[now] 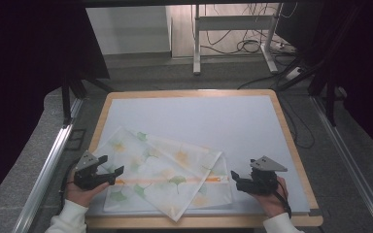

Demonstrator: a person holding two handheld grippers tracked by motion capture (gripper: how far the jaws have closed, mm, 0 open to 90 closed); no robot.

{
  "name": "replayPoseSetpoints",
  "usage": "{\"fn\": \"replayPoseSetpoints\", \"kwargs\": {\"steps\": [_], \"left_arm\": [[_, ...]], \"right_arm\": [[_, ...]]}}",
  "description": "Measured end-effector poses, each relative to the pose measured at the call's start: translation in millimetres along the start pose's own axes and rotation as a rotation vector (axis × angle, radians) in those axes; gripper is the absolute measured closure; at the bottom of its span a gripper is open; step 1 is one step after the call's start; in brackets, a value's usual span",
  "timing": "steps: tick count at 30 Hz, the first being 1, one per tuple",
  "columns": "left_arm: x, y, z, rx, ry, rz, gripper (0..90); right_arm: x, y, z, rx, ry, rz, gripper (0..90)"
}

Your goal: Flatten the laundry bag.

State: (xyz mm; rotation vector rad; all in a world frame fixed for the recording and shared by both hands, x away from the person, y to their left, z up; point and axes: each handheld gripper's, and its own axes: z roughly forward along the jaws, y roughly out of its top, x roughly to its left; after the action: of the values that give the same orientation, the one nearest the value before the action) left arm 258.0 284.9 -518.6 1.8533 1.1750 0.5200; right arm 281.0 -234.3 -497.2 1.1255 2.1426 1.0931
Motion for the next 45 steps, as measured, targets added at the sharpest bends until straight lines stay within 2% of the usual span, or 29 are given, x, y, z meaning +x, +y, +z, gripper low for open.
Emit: {"fn": "replayPoseSetpoints", "kwargs": {"steps": [3, 9, 18, 24, 33, 36, 45], "left_arm": [[-0.1, 0.0, 1.8, 0.006, -0.008, 0.005, 19.1], [-0.3, -0.2, 2.0, 0.009, -0.006, 0.014, 18.9], [-1.4, 0.7, 4.4, 0.02, -0.002, 0.021, 19.2], [-2.4, 0.5, 4.3, 0.018, 0.001, 0.025, 19.1], [-4.4, 3.1, 7.3, 0.018, -0.004, 0.021, 19.1], [-6.9, 2.8, 8.6, 0.028, 0.001, 0.041, 19.1], [-5.7, 3.1, 7.0, 0.024, 0.011, 0.033, 19.1]], "right_arm": [[0.1, -1.0, 1.9, 0.014, 0.022, 0.004, 20.4], [2.4, 1.0, 3.9, 0.027, 0.032, 0.012, 22.3], [5.5, 3.5, 2.2, 0.017, 0.056, -0.001, 23.9], [6.2, 6.5, 2.2, 0.012, 0.077, 0.01, 27.3], [20.3, 17.9, 0.9, -0.024, 0.131, -0.026, 31.5], [24.3, 20.5, 2.8, -0.006, 0.154, -0.027, 31.6], [37.5, 30.0, 6.1, 0.011, 0.191, -0.047, 31.5]]}}
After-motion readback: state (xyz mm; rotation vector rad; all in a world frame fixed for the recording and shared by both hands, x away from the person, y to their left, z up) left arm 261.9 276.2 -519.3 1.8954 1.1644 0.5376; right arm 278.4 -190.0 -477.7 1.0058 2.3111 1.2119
